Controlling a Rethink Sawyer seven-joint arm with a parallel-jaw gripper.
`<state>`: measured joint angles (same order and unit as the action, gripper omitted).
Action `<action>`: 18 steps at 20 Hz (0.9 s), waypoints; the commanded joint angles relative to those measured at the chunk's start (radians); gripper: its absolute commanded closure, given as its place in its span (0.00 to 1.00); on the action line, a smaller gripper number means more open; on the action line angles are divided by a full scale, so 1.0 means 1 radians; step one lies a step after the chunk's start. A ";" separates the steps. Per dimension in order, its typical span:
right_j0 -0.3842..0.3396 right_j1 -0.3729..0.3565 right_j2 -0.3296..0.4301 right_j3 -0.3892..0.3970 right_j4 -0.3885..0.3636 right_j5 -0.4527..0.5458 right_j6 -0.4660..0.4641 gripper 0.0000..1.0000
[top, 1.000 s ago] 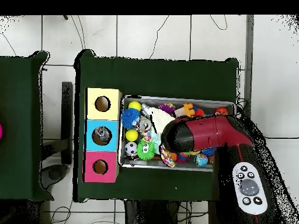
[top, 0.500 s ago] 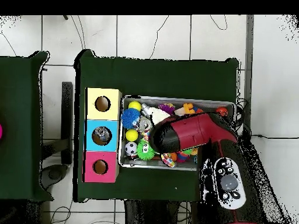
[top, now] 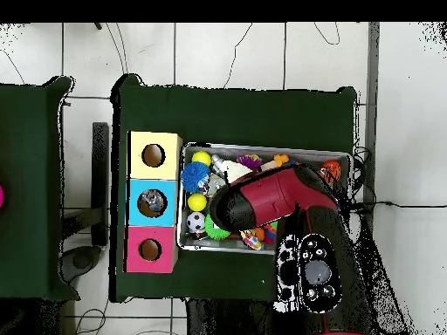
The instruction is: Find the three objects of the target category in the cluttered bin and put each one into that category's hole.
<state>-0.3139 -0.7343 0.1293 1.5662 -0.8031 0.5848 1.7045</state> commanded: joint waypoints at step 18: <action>-0.102 0.129 0.038 -0.060 -0.014 -0.159 -0.015 0.00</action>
<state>-0.3739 -0.6996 0.1041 1.5397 -0.8035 0.4564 1.7045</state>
